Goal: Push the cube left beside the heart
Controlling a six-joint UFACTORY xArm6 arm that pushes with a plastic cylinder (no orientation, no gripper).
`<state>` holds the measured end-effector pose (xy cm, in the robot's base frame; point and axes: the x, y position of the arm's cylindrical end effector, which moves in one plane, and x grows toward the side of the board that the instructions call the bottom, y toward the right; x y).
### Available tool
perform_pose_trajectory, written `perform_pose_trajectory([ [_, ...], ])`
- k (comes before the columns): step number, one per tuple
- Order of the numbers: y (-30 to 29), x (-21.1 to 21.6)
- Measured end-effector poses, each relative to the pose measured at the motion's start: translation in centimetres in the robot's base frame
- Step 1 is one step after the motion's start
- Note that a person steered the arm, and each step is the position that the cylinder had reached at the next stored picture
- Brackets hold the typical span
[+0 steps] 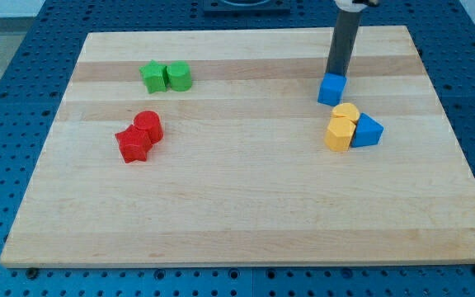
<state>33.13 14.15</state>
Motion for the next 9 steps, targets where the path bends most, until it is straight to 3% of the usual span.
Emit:
perform_pose_trajectory([
  [5, -1.3, 6.0],
  [7, -1.4, 6.4],
  [9, -1.6, 4.0],
])
